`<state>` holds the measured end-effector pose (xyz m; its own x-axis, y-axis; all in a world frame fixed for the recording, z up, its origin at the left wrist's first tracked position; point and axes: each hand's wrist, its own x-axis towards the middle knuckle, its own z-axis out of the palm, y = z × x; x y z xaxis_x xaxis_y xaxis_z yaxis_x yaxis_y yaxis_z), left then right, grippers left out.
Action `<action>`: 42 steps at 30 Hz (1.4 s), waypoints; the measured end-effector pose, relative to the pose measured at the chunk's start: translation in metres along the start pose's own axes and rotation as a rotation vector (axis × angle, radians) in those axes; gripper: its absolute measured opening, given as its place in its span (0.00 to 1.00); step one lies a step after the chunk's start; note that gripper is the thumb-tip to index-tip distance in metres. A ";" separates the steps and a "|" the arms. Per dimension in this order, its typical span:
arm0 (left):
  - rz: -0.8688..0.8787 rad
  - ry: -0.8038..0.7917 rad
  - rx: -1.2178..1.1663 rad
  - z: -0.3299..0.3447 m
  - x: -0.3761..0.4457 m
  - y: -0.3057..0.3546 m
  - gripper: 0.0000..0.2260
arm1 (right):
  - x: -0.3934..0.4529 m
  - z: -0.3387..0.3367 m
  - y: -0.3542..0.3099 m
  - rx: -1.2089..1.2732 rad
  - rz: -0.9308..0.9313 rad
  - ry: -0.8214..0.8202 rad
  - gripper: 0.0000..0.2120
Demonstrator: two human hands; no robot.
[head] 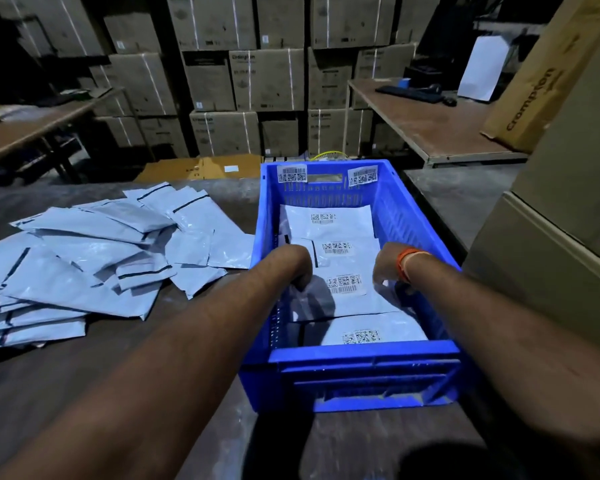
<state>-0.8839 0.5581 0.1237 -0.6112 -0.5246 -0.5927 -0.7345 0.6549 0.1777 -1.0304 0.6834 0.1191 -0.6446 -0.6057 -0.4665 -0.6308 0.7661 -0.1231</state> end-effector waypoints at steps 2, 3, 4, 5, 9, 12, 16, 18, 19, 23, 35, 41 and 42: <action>0.004 0.070 -0.149 -0.014 -0.013 -0.004 0.10 | -0.009 -0.010 -0.013 -0.068 -0.054 0.178 0.17; 0.053 0.152 -0.231 -0.020 -0.019 -0.007 0.10 | -0.010 -0.017 -0.020 -0.074 -0.085 0.251 0.17; 0.095 0.218 -0.286 -0.029 -0.025 -0.012 0.11 | -0.013 -0.024 -0.029 -0.060 -0.121 0.307 0.17; 0.138 0.266 -0.314 -0.037 -0.034 -0.016 0.10 | -0.019 -0.033 -0.041 -0.018 -0.152 0.344 0.15; 0.214 0.457 -0.496 -0.071 -0.060 -0.045 0.09 | -0.041 -0.061 -0.101 0.130 -0.283 0.436 0.07; 0.195 0.476 -0.503 -0.086 -0.071 -0.087 0.09 | -0.051 -0.067 -0.150 0.129 -0.355 0.511 0.06; 0.191 0.550 -0.439 -0.094 -0.076 -0.153 0.07 | -0.057 -0.061 -0.212 0.126 -0.405 0.553 0.07; 0.175 0.624 -0.364 -0.098 -0.072 -0.193 0.07 | -0.053 -0.054 -0.245 0.115 -0.428 0.571 0.08; 0.158 0.667 -0.306 -0.100 -0.071 -0.215 0.08 | -0.050 -0.048 -0.262 0.115 -0.444 0.565 0.08; 0.082 0.801 -0.178 -0.100 -0.064 -0.303 0.13 | -0.038 -0.020 -0.336 0.162 -0.523 0.501 0.05; -0.053 0.869 -0.128 -0.080 -0.032 -0.481 0.16 | 0.030 0.086 -0.511 0.147 -0.628 0.447 0.24; -0.009 0.966 0.041 -0.086 -0.009 -0.519 0.26 | 0.068 0.097 -0.527 -0.087 -0.551 0.515 0.24; -0.011 0.982 0.075 -0.088 -0.005 -0.524 0.26 | 0.073 0.099 -0.526 -0.123 -0.534 0.504 0.24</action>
<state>-0.5219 0.1694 0.1021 -0.6025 -0.7276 0.3280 -0.7420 0.6620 0.1058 -0.7029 0.2574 0.0626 -0.3376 -0.9368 0.0917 -0.9386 0.3277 -0.1076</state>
